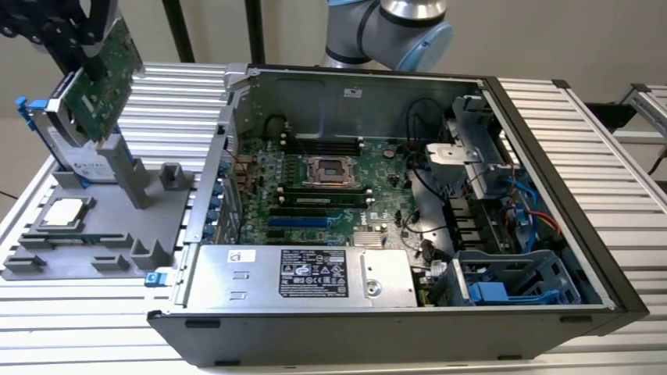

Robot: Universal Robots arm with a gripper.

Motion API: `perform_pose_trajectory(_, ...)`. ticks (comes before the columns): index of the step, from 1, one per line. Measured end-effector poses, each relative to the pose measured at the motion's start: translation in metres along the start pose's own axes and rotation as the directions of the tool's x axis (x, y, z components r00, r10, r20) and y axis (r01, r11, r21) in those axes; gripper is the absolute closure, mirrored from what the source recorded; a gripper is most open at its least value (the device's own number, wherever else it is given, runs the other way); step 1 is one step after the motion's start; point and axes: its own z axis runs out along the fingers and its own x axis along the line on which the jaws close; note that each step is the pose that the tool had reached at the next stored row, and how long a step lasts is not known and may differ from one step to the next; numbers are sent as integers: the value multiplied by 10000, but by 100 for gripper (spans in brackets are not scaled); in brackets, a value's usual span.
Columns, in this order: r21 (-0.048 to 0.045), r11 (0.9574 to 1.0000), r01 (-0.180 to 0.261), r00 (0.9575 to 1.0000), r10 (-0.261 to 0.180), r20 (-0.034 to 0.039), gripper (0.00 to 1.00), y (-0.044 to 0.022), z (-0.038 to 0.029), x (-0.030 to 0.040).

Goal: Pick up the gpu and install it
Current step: 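Pick up the gpu and move the gpu toward the slot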

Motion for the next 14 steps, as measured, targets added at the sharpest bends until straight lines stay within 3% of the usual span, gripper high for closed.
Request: perform_pose_trajectory(14, 0, 10000, 0, 10000, 0, 0, 100, 0, 1, -36)
